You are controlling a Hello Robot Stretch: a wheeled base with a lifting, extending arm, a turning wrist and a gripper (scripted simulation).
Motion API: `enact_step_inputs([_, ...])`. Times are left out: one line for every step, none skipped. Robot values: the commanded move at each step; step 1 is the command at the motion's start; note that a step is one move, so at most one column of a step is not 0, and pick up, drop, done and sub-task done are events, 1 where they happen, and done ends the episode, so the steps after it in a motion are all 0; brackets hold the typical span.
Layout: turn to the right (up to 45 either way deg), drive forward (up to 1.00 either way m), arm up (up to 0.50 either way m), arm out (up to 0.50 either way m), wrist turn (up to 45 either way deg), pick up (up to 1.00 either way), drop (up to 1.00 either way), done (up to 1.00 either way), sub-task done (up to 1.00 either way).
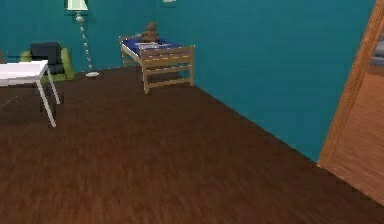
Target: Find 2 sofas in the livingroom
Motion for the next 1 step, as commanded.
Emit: enact_step_inputs([36.0,0.0,0.0,0.0,0.0,0.0,0.0,0.0,0.0])
